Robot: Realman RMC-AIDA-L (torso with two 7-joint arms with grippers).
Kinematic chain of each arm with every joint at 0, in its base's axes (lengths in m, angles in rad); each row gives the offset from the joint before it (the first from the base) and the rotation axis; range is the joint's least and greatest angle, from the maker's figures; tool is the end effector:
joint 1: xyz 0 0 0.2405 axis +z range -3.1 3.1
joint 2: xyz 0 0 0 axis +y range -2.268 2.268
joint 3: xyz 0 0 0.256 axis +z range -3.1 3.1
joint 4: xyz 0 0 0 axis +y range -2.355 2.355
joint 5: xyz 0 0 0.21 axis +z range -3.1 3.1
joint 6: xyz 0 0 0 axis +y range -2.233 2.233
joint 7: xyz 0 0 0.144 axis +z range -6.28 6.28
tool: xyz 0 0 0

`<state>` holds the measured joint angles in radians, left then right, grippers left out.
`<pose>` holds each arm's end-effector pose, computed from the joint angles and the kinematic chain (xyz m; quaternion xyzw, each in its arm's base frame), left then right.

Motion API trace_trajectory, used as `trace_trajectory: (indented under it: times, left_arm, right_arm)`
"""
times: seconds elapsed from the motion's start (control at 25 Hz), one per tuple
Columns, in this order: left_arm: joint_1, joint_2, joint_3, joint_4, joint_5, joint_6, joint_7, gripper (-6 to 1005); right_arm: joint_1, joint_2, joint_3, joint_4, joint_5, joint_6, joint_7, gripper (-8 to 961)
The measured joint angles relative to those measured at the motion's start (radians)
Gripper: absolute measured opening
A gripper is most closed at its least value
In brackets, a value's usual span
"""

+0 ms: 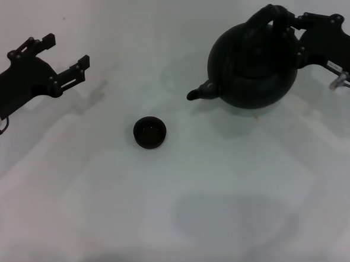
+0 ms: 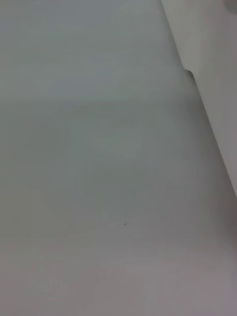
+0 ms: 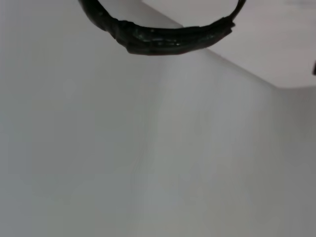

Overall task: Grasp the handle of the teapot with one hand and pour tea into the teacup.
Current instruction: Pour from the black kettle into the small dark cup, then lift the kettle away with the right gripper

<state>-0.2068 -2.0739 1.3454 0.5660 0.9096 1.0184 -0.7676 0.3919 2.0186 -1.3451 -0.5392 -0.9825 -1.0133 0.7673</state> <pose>-0.3221 0.3055 -0.0199 -0.8425 -0.2134 -0.2653 0.4175 0.2825 0.3577 -0.0095 -0.8794 0.1205 0.2518 0.3857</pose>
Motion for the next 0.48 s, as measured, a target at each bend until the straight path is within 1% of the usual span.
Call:
trace_trajectory:
  times: [0.12,0.48]
  left_arm:
    - [0.003,0.000,0.000,0.000,0.000,0.000,0.000,858]
    - [-0.002,0.002,0.000,-0.001,0.000,-0.004,0.001,859]
  right_arm:
    - [-0.006,0.000,-0.075,-0.044,0.030,0.095,0.000,147]
    - [-0.009,0.000,-0.101,-0.073,0.059,0.116,-0.034,146]
